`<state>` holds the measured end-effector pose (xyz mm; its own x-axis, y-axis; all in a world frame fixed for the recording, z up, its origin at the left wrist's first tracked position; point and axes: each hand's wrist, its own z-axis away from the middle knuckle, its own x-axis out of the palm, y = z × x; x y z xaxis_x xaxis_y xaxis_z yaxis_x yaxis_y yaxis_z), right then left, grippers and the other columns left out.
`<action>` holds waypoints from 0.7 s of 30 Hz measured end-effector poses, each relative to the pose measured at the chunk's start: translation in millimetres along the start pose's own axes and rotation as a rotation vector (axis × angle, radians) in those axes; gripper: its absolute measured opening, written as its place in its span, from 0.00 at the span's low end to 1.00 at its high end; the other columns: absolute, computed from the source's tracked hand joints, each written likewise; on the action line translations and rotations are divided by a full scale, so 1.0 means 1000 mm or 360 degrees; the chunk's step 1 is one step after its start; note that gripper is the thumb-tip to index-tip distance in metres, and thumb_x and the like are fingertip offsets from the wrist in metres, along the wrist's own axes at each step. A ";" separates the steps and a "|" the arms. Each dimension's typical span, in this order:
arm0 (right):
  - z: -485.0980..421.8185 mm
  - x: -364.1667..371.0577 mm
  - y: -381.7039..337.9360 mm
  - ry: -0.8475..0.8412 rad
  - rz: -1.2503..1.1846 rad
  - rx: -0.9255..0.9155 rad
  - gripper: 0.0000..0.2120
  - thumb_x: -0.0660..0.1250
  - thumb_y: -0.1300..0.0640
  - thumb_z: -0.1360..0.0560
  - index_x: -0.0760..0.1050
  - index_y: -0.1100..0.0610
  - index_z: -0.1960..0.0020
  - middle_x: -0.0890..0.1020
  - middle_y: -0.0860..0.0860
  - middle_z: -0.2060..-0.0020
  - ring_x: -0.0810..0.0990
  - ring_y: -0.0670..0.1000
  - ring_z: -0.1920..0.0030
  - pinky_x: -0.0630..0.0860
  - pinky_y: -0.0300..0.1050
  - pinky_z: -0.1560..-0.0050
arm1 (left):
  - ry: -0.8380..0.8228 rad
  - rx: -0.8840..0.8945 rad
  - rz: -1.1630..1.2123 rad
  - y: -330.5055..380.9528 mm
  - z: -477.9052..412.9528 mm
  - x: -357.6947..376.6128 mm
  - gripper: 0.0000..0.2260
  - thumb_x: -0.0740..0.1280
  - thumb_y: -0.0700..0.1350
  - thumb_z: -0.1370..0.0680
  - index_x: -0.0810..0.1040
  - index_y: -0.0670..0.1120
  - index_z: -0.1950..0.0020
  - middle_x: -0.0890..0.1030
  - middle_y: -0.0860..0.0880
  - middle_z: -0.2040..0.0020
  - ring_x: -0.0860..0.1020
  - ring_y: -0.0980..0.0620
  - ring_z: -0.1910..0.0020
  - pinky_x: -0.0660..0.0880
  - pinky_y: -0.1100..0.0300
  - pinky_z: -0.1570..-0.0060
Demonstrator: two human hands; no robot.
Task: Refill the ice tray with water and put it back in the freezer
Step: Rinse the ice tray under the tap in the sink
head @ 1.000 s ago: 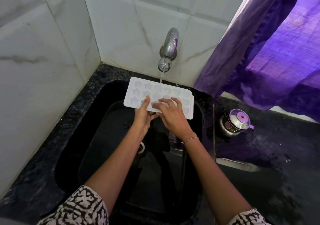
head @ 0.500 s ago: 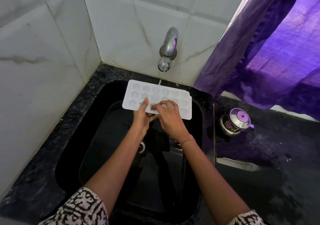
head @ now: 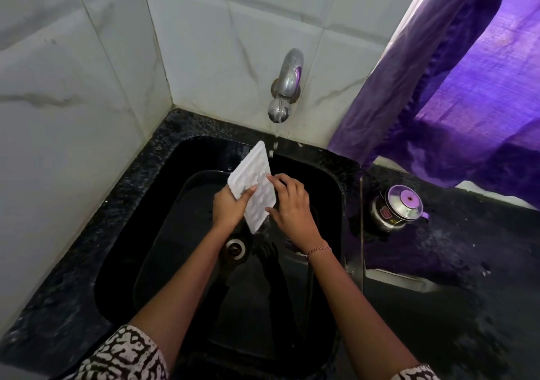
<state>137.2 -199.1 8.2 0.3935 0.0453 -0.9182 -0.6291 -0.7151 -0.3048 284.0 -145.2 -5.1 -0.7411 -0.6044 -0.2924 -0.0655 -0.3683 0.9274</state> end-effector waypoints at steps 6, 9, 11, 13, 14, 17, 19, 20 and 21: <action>0.009 0.014 0.004 -0.0165 0.0048 0.0119 0.37 0.70 0.54 0.28 0.53 0.49 0.26 0.63 0.54 0.30 0.61 0.57 0.30 0.65 0.58 0.32 | 0.0064 0.0241 -0.0418 -0.023 0.004 -0.014 0.20 0.69 0.53 0.25 0.77 0.45 0.37 0.84 0.44 0.49 0.81 0.45 0.47 0.78 0.50 0.48; 0.011 0.020 0.003 -0.0182 0.0016 0.0152 0.37 0.70 0.56 0.28 0.54 0.49 0.26 0.63 0.53 0.30 0.61 0.56 0.30 0.66 0.58 0.32 | 0.0120 0.0342 -0.0548 -0.029 0.003 -0.022 0.19 0.70 0.52 0.26 0.78 0.47 0.37 0.84 0.45 0.51 0.82 0.44 0.50 0.79 0.50 0.51; 0.013 0.024 0.001 -0.0148 -0.0027 0.0140 0.37 0.71 0.57 0.28 0.55 0.49 0.26 0.63 0.54 0.30 0.62 0.56 0.30 0.67 0.57 0.32 | 0.0141 0.0424 -0.0624 -0.031 0.003 -0.025 0.19 0.71 0.52 0.26 0.78 0.48 0.37 0.85 0.46 0.52 0.83 0.45 0.52 0.79 0.51 0.53; 0.014 0.028 -0.001 -0.0125 -0.0104 0.0137 0.37 0.71 0.58 0.28 0.54 0.50 0.26 0.63 0.54 0.30 0.62 0.55 0.30 0.66 0.55 0.31 | 0.0157 0.0463 -0.0667 -0.032 0.002 -0.029 0.19 0.71 0.53 0.27 0.78 0.50 0.37 0.85 0.47 0.54 0.83 0.47 0.54 0.79 0.51 0.54; 0.014 0.031 -0.002 -0.0117 -0.0184 0.0166 0.37 0.71 0.58 0.28 0.55 0.51 0.26 0.62 0.55 0.30 0.62 0.55 0.30 0.65 0.53 0.30 | 0.0157 0.0464 -0.0662 -0.033 0.002 -0.031 0.19 0.72 0.54 0.28 0.79 0.50 0.38 0.85 0.47 0.55 0.83 0.47 0.55 0.79 0.51 0.54; 0.013 0.036 -0.005 -0.0117 -0.0665 0.0407 0.38 0.71 0.58 0.28 0.54 0.57 0.25 0.61 0.55 0.30 0.60 0.52 0.30 0.60 0.45 0.29 | 0.0070 0.0369 -0.0549 -0.033 -0.003 -0.036 0.18 0.73 0.56 0.30 0.81 0.48 0.44 0.85 0.47 0.56 0.83 0.48 0.56 0.79 0.51 0.56; 0.013 0.039 -0.005 -0.0119 -0.0974 0.0647 0.39 0.71 0.54 0.27 0.53 0.57 0.25 0.63 0.52 0.33 0.63 0.49 0.32 0.62 0.42 0.31 | -0.0008 0.0279 -0.0452 -0.032 -0.006 -0.038 0.18 0.74 0.55 0.30 0.81 0.46 0.45 0.85 0.47 0.52 0.82 0.48 0.53 0.79 0.53 0.56; 0.014 0.040 -0.005 -0.0119 -0.1099 0.0778 0.40 0.71 0.52 0.27 0.52 0.57 0.25 0.65 0.50 0.35 0.65 0.47 0.33 0.64 0.42 0.33 | -0.0046 0.0247 -0.0415 -0.032 -0.007 -0.038 0.18 0.74 0.54 0.30 0.80 0.46 0.45 0.84 0.48 0.50 0.82 0.49 0.52 0.78 0.55 0.56; 0.015 0.041 -0.005 -0.0138 -0.1225 0.0899 0.39 0.71 0.51 0.27 0.51 0.56 0.25 0.67 0.49 0.37 0.67 0.47 0.35 0.67 0.42 0.35 | -0.0085 0.0223 -0.0384 -0.032 -0.007 -0.038 0.18 0.74 0.53 0.30 0.80 0.46 0.44 0.84 0.50 0.50 0.82 0.51 0.52 0.77 0.56 0.56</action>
<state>146.1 -183.0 -31.5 0.7970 0.4301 -0.4241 -0.4582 -0.0269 -0.8884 318.7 -115.1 -25.1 -0.7268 -0.4716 -0.4993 -0.3332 -0.3936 0.8568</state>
